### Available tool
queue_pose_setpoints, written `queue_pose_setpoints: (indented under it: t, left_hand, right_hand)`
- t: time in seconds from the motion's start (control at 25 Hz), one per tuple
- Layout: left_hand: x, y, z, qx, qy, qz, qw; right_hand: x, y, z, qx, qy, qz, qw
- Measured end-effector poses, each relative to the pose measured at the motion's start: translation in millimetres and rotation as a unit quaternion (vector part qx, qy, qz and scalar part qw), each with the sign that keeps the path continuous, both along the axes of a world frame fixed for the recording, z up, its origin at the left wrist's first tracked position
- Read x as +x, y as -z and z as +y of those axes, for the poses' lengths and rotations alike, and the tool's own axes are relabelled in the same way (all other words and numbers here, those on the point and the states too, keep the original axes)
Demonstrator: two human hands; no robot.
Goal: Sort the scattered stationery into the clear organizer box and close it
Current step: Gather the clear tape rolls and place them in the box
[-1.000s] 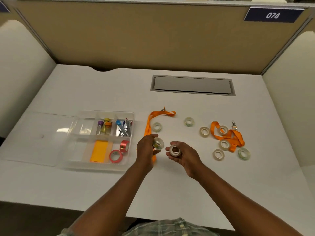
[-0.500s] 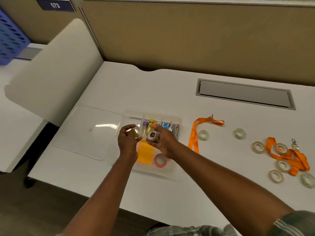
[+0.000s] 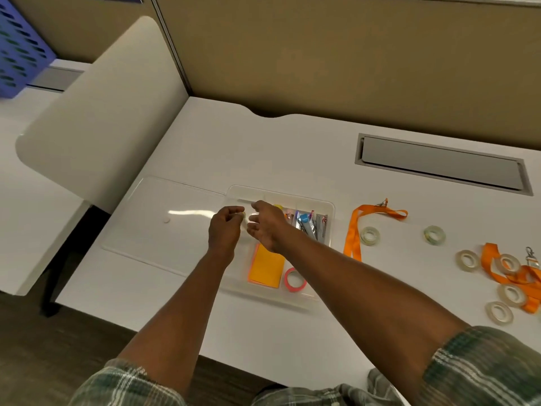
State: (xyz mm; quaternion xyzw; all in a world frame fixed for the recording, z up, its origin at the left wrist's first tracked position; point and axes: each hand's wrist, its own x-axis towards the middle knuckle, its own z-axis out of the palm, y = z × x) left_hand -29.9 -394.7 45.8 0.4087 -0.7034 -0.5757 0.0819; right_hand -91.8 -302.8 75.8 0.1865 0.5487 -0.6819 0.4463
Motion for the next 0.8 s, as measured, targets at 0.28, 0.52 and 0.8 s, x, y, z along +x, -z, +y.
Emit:
queue_pose_setpoints:
  t: [0.28, 0.52, 0.8]
  left_hand:
    - [-14, -6, 34, 0.013, 0.012, 0.02, 1.0]
    - [-40, -13, 121, 0.048, 0.114, 0.051, 0.991]
    - [-72, 11, 239, -0.013, 0.323, 0.002, 0.946]
  right_hand:
    - [0, -5, 54, 0.015, -0.025, 0.056, 0.998]
    - [8, -1, 164, 0.087, -0.013, 0.131, 0.987]
    - [31, 21, 325, 0.224, 0.053, 0.141, 0.963]
